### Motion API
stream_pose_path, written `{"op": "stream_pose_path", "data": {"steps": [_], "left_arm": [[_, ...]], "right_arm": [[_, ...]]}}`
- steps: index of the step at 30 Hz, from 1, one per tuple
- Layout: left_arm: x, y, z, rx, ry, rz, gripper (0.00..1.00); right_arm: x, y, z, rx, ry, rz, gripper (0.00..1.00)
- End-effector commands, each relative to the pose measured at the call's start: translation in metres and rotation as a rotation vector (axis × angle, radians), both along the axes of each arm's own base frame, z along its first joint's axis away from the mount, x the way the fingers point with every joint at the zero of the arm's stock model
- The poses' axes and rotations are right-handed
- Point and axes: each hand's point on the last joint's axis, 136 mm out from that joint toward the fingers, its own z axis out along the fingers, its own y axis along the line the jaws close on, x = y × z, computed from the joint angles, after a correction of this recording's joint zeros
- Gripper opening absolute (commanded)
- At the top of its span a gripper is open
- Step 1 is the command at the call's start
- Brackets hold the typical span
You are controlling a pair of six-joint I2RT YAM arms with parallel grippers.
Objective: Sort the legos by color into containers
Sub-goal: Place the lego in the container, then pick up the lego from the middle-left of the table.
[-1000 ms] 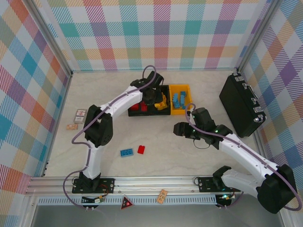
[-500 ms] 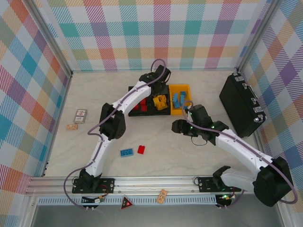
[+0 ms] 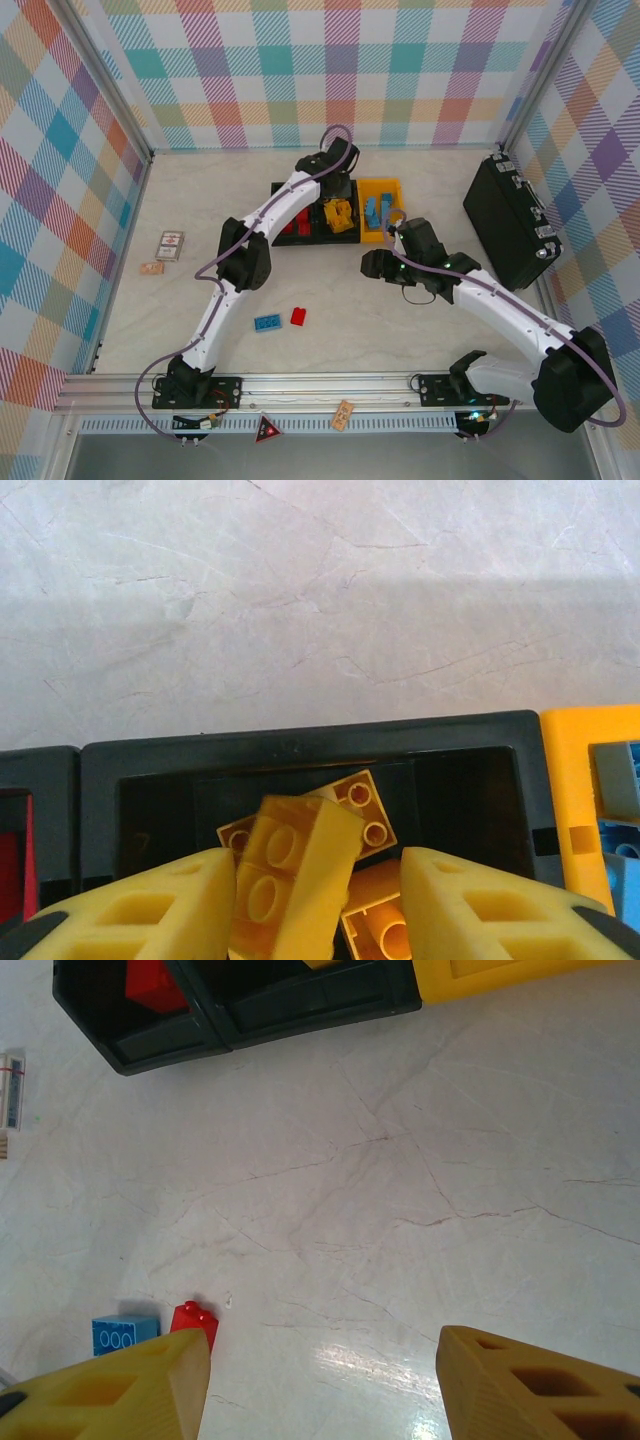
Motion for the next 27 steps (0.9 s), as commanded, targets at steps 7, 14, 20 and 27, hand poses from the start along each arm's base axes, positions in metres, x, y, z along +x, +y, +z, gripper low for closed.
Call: {"op": "stream_pose_path", "data": {"steps": [7, 14, 20, 27], "left_arm": [[-0.015, -0.01, 0.054, -0.05, -0.059, -0.065, 0.49], [-0.047, -0.012, 0.067, -0.098, -0.024, -0.115, 0.5], [-0.081, -0.004, 0.067, -0.13, 0.022, -0.152, 0.5], [-0.125, 0.013, 0.067, -0.163, 0.065, -0.195, 0.5]], "right_arm": [[0.009, 0.001, 0.011, 0.01, -0.035, -0.01, 0.62], [0.005, -0.001, 0.014, 0.011, -0.04, -0.004, 0.62], [-0.002, -0.002, 0.016, 0.011, -0.044, 0.02, 0.63], [-0.012, 0.01, 0.02, 0.056, -0.042, 0.12, 0.64]]}}
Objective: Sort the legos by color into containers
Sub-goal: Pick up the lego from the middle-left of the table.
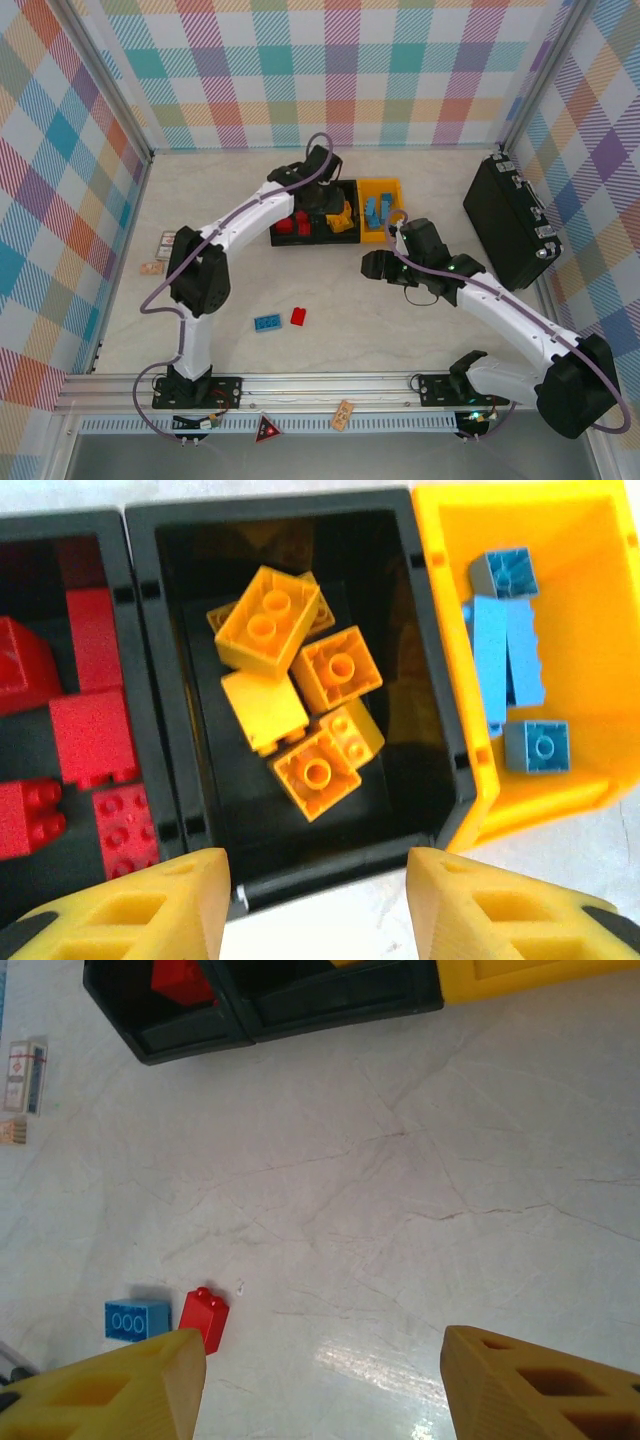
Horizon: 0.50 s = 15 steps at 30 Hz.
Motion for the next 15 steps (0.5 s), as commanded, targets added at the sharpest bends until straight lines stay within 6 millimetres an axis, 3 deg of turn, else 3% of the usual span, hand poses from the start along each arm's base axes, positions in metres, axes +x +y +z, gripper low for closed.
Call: {"op": "stream_pose_path", "data": {"steps": [1, 8, 15], "left_arm": [[-0.023, 0.0, 0.017, -0.056, -0.006, -0.051, 0.5], [-0.076, 0.021, -0.003, -0.046, 0.094, -0.13, 0.51], [-0.131, 0.043, -0.039, -0.025, 0.252, -0.172, 0.53]], "right_arm": [[-0.007, 0.011, 0.012, 0.046, -0.017, 0.092, 0.64], [-0.025, 0.027, 0.02, 0.113, -0.024, 0.252, 0.64], [-0.044, 0.032, 0.007, 0.149, 0.038, 0.329, 0.64]]}}
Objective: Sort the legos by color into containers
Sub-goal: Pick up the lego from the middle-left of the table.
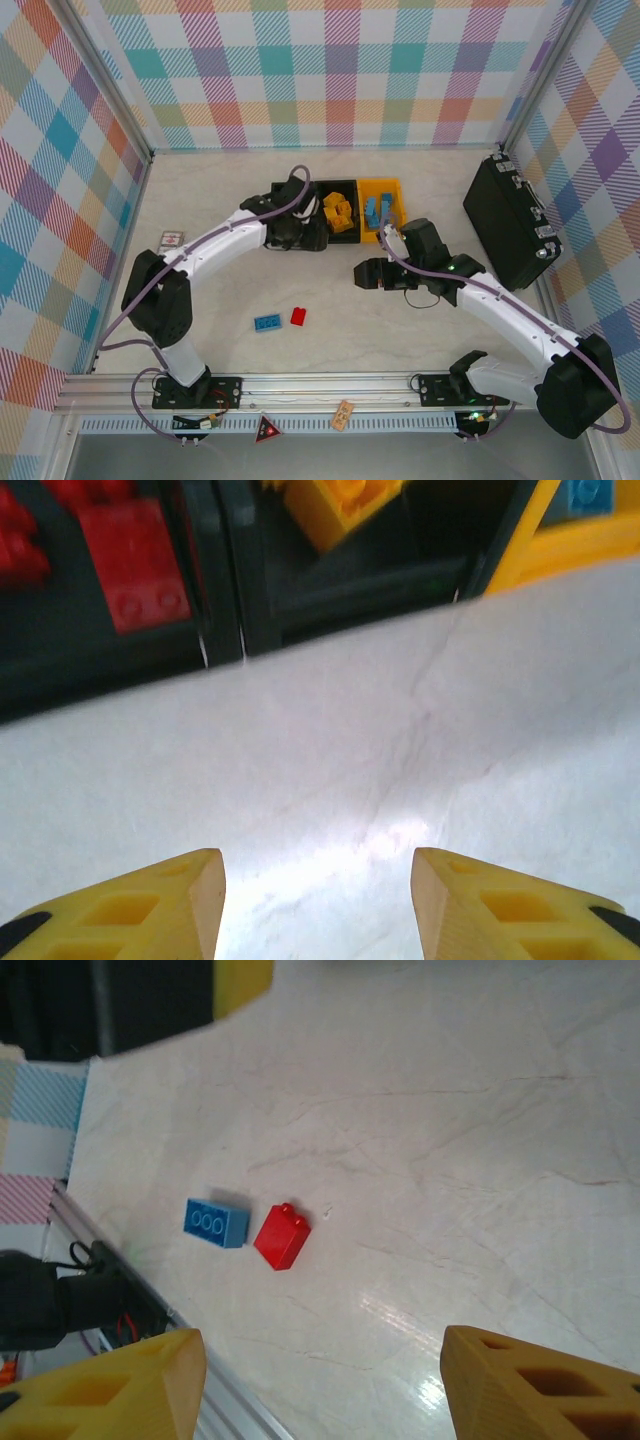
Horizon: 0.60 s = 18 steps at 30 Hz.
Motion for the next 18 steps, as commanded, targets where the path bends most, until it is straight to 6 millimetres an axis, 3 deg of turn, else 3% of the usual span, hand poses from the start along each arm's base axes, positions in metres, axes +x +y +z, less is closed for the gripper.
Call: {"op": "stream_pose_path", "data": {"steps": [1, 7, 18], "left_arm": [[-0.036, 0.006, -0.012, 0.004, 0.092, -0.06, 0.54], [-0.073, 0.024, -0.044, 0.119, 0.189, -0.073, 0.58], [-0.114, 0.034, -0.086, 0.281, 0.297, -0.069, 0.62]], "right_arm": [[-0.015, 0.004, -0.005, 0.038, 0.029, 0.078, 0.64], [-0.032, 0.004, -0.018, 0.015, 0.069, 0.111, 0.64], [-0.045, 0.008, -0.032, 0.004, 0.098, 0.125, 0.64]]}}
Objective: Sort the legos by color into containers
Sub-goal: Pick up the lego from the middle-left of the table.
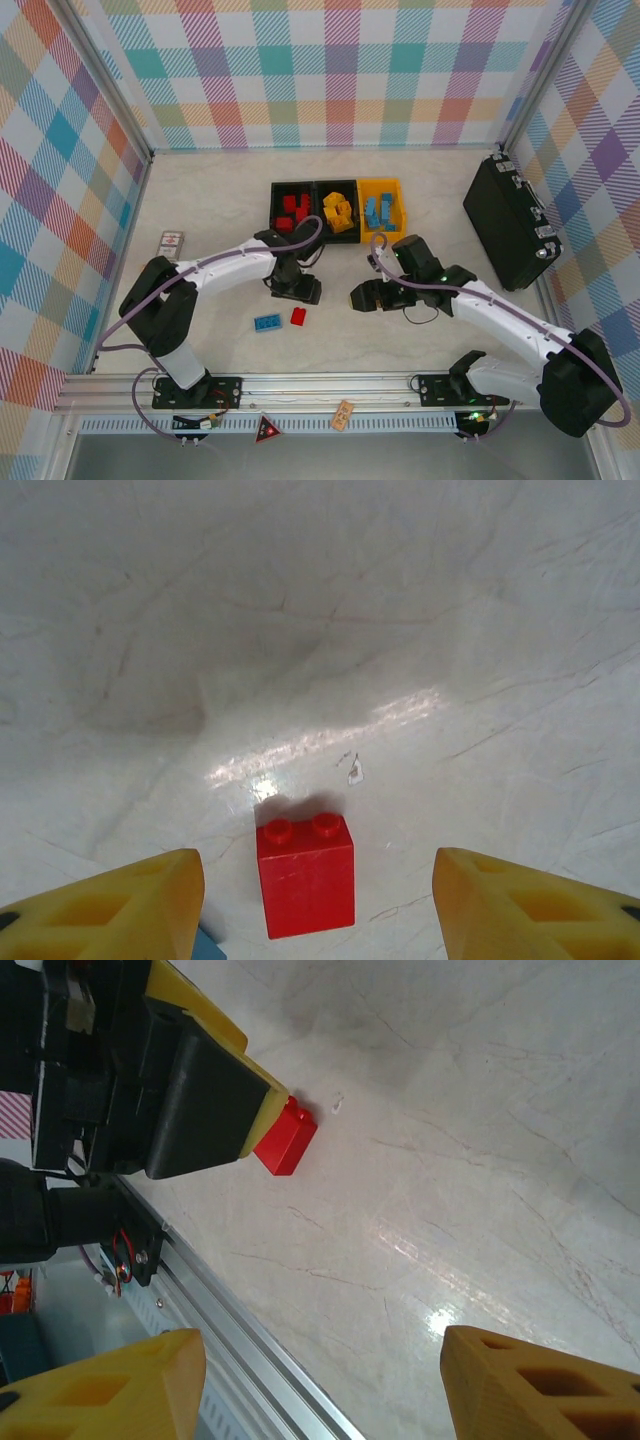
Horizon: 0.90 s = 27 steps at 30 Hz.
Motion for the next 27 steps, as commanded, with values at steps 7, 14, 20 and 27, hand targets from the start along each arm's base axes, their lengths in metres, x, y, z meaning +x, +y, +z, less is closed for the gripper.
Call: {"op": "stream_pose_path", "data": {"steps": [7, 14, 20, 27], "left_arm": [[-0.028, 0.012, -0.032, 0.133, 0.084, 0.028, 0.6], [-0.033, 0.006, -0.044, 0.159, 0.105, 0.012, 0.47], [-0.026, 0.004, -0.039, 0.162, 0.074, 0.026, 0.27], [0.003, 0.001, -0.005, 0.121, -0.048, 0.05, 0.22]], "right_arm": [[-0.004, 0.001, 0.0, 0.021, -0.007, 0.007, 0.64], [-0.003, 0.001, -0.002, 0.022, -0.015, -0.001, 0.64], [-0.003, -0.001, -0.002, 0.023, -0.028, -0.008, 0.64], [0.004, 0.0, 0.006, 0.033, -0.057, -0.033, 0.64]]}}
